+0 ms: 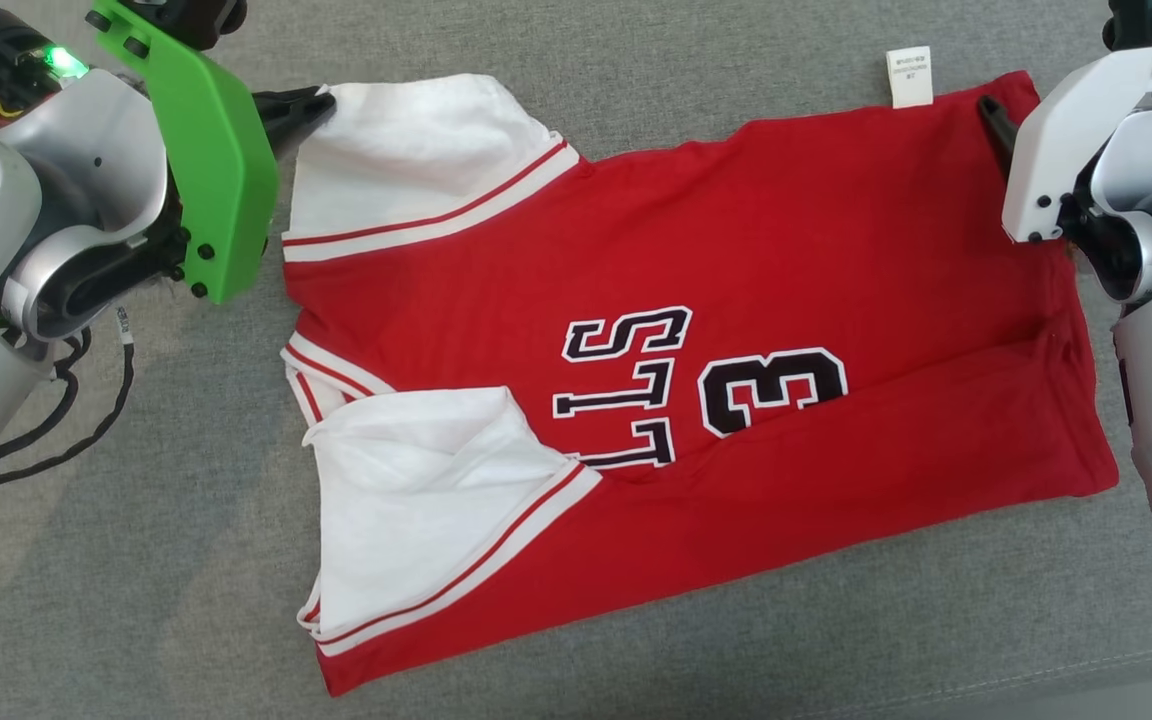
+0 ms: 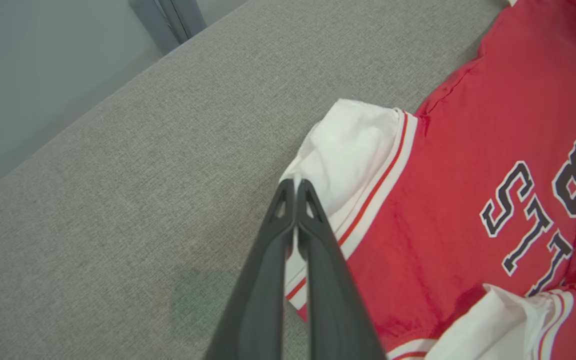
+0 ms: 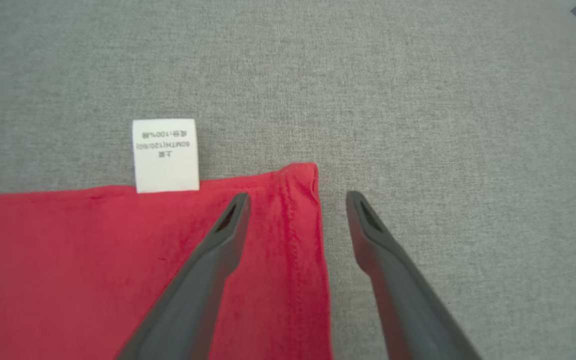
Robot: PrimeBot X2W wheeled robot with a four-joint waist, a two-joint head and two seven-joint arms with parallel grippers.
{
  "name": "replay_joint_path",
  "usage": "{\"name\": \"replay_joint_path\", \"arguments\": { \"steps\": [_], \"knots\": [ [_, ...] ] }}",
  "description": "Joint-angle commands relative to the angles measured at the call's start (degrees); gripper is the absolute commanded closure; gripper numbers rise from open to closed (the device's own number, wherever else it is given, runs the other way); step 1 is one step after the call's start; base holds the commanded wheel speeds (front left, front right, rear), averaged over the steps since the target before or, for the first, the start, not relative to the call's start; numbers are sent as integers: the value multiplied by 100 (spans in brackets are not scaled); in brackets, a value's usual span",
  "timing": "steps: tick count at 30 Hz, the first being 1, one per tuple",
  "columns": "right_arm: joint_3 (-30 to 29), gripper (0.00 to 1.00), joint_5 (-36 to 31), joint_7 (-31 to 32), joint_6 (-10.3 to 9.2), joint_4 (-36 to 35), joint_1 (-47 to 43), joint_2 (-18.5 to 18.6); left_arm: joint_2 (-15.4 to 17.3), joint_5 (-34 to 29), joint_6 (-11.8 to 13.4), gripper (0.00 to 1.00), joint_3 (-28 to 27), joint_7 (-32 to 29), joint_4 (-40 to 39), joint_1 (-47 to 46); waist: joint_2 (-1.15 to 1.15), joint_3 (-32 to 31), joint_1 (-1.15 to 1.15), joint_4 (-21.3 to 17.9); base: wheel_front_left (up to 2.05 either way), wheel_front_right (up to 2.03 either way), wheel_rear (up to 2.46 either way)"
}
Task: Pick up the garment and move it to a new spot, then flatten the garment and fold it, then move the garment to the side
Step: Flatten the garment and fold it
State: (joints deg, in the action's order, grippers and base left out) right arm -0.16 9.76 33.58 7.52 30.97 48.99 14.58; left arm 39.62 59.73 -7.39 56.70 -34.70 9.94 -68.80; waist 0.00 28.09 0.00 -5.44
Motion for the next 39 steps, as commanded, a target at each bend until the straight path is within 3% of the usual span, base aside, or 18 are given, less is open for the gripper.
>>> {"name": "replay_joint_path", "arguments": {
  "steps": [1,9,13,17,18,23,30,39],
  "knots": [
    [14,11,-9,-42,-7,41,111,-17,16,8,-11,100,18,28,-1,-53,0,26,0,30,0,0,0],
    [87,51,35,-129,-7,280,246,-7,-18,81,-11,100,116,77,31,-108,0,53,0,108,0,0,0],
    [105,60,24,-138,-7,348,309,28,-23,118,-11,100,154,112,57,-131,0,54,0,131,0,0,0],
    [110,77,-17,-175,-7,416,333,77,-33,139,-12,100,202,152,72,-128,0,60,0,156,0,0,0],
    [117,100,-29,-196,-7,426,346,95,-30,142,-12,100,214,165,70,-137,0,63,0,161,0,0,0],
    [9,100,53,-366,-7,451,450,119,1,-86,-12,100,221,560,11,-280,0,66,0,183,0,0,0],
    [-267,100,341,-648,-8,360,566,91,-126,-494,-11,100,117,1793,220,-498,0,26,0,202,0,0,0],
    [-498,100,823,-976,-7,16,259,251,-93,-385,-4,100,-99,2701,339,-447,0,-81,0,285,0,0,0]
  ]
}}
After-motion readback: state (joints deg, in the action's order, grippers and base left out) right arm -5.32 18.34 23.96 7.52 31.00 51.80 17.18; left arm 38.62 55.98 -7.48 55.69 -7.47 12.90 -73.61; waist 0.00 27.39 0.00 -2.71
